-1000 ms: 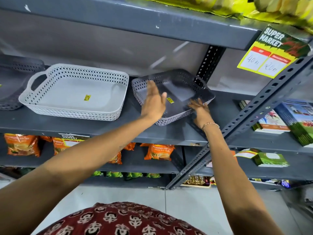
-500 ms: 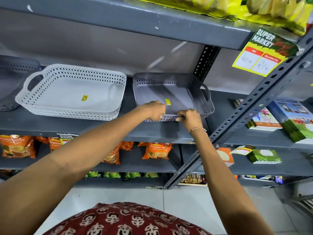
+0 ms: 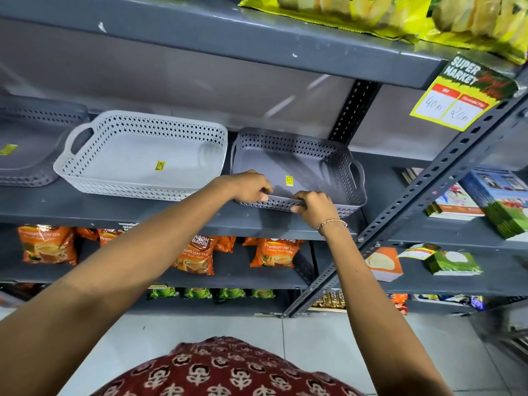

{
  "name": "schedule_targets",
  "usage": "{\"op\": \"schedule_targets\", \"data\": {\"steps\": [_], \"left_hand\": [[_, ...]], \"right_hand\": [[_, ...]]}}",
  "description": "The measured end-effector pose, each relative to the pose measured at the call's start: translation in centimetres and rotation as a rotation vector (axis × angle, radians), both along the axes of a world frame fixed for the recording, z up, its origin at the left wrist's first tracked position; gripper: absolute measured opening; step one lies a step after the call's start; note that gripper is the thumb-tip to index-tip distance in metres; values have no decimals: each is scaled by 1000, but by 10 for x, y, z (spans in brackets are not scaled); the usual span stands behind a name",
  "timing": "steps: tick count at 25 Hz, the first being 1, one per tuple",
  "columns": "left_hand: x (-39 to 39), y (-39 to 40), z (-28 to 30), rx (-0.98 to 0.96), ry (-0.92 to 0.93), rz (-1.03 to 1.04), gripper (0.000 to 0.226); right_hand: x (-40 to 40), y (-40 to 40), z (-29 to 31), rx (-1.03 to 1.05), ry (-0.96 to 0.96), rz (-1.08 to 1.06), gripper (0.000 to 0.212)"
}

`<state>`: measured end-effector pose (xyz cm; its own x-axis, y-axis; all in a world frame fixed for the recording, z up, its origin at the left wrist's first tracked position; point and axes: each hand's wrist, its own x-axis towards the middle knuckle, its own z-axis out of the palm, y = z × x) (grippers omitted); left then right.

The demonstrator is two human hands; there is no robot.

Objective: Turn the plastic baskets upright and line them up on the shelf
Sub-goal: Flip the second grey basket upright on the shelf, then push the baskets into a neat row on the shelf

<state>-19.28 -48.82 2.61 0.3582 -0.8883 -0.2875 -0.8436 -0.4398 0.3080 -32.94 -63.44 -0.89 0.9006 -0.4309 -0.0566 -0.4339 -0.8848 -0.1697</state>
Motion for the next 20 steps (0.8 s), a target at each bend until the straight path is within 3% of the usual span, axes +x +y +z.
{"op": "schedule_targets", "data": {"steps": [3, 6, 10, 14, 20], "left_hand": [[19, 34, 8, -181, 71, 146, 85], [51, 74, 13, -93, 18, 259, 95], [72, 120, 3, 243, -60, 221, 56], [76, 143, -21, -1, -89, 209, 30], [83, 141, -47, -126, -153, 174, 33]], "right_hand": [[15, 24, 5, -9, 10, 31, 36], [34, 50, 7, 36, 15, 53, 38], [47, 65, 3, -51, 109, 36, 37], [48, 65, -1, -148, 120, 26, 31], [55, 63, -6, -204, 159, 33, 30]]}}
